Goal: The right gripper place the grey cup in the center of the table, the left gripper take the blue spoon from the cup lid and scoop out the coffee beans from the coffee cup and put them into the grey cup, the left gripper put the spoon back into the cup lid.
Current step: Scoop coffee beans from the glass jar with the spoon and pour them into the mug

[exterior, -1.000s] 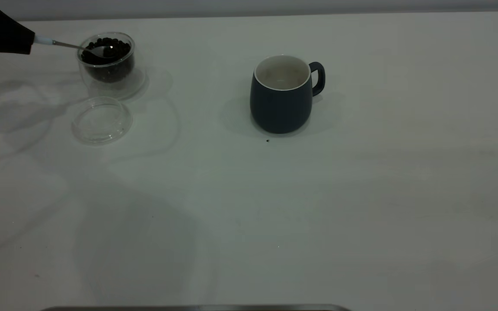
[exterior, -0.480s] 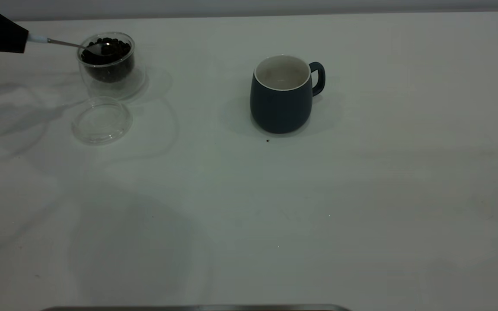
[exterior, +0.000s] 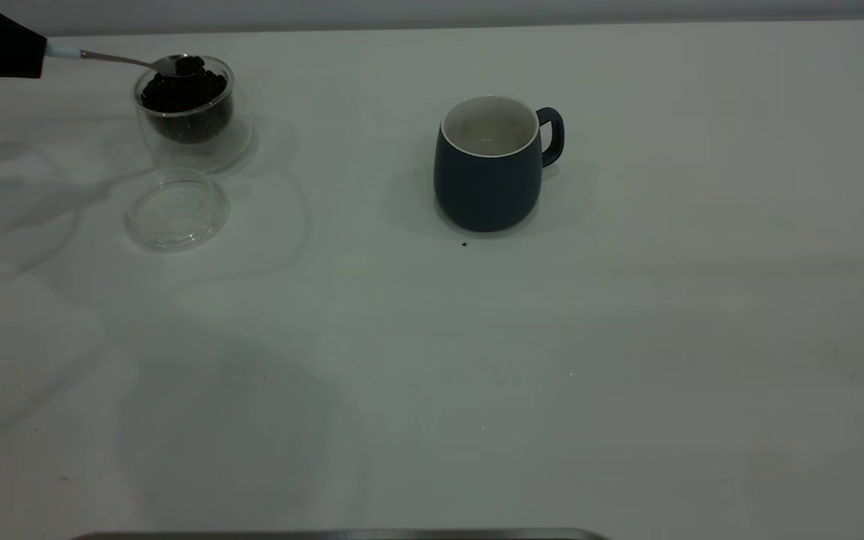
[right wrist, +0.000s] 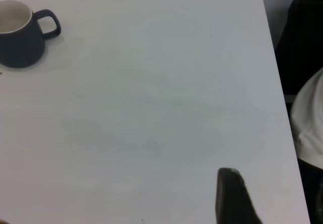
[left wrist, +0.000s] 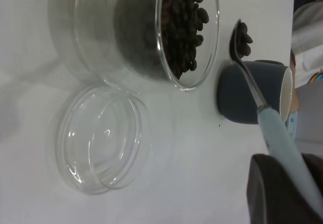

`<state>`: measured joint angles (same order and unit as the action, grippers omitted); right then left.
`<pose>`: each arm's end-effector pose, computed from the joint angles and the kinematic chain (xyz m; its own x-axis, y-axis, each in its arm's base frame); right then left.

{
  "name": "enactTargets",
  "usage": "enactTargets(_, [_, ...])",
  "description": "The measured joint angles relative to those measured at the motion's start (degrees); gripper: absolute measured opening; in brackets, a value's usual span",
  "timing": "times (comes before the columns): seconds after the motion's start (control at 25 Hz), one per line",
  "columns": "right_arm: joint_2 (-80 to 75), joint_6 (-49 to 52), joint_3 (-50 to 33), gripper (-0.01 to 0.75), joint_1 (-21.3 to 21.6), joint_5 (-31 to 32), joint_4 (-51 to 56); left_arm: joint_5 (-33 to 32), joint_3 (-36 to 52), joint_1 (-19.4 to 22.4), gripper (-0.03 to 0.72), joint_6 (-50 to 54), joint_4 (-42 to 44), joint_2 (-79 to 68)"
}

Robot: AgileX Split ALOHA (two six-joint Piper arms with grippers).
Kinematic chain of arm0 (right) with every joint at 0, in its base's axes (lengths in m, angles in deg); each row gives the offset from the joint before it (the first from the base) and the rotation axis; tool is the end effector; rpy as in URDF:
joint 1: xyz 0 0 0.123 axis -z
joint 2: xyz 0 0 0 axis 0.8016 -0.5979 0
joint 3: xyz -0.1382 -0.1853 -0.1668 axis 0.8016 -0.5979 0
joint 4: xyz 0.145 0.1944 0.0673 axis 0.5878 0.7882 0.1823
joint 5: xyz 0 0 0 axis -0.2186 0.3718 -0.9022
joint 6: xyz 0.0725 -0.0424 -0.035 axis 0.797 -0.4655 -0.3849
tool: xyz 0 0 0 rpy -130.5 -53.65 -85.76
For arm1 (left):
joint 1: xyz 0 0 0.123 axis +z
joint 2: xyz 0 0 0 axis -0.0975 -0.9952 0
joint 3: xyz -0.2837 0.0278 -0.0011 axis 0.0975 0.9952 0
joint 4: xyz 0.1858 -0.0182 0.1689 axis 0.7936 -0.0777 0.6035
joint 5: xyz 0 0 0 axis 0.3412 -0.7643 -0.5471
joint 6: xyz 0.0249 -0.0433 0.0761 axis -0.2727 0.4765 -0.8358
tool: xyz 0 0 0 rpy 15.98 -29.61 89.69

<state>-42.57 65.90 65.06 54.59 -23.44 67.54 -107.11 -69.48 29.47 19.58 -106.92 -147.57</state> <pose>-0.0074 0.0015 0.2636 -0.5238 -0.1035 -0.8455 -0.0508 0.9946 -0.0902 0.4389 0.1126 0.0771 -0.9311 -0.2985 -0.2096 -0.0160 0.6075 -0.7942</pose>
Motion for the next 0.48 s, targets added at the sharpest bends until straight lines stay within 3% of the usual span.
enactTargets(0.48, [0.0,0.0,0.0,0.363,0.0,0.0,0.0,0.0,0.0,-0.7,0.132,0.5,-0.9,0.0])
